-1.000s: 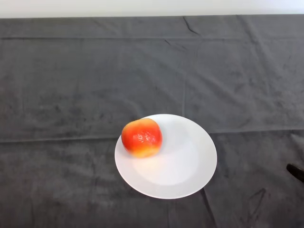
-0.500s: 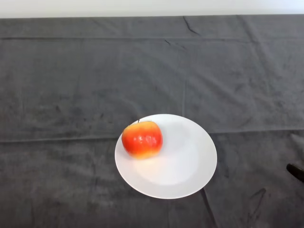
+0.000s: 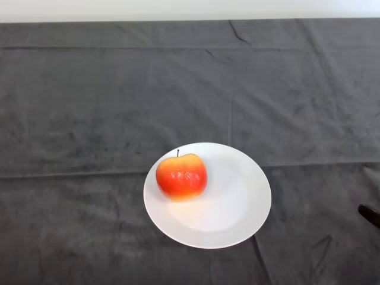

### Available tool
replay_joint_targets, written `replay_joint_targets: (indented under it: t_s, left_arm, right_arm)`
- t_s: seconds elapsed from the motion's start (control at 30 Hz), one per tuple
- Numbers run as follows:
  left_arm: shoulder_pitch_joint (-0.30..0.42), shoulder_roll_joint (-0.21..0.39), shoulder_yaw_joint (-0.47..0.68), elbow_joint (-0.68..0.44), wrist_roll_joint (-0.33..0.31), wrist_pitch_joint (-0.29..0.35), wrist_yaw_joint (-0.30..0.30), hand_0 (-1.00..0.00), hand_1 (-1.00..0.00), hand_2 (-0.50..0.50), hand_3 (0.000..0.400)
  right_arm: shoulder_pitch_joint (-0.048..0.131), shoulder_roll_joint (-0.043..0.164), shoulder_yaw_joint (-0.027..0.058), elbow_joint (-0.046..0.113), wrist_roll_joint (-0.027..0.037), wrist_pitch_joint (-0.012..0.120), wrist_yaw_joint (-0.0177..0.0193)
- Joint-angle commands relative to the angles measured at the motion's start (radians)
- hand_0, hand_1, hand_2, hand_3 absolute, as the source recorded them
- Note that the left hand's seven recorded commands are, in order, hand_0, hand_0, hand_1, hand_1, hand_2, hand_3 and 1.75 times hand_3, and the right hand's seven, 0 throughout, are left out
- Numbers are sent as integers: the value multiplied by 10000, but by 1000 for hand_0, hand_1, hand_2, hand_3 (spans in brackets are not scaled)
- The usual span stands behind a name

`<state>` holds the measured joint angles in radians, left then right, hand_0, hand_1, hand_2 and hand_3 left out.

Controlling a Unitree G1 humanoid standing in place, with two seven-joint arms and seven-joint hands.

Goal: Move the apple to the plate

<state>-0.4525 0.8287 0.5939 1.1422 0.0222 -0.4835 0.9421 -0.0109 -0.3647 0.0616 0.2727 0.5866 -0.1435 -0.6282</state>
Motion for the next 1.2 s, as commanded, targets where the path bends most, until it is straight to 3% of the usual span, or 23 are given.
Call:
replay_joint_targets:
  t_s: [0.03,1.2]
  left_arm:
    - [-224,818,-329,286,-68,46,-134,0,0,0,0]
    - [-211,848,-473,320,-262,24,-252,0,0,0,0]
  right_arm:
    - [251,79,168,377,365,134,-36]
    - [251,80,166,377,363,136,-35]
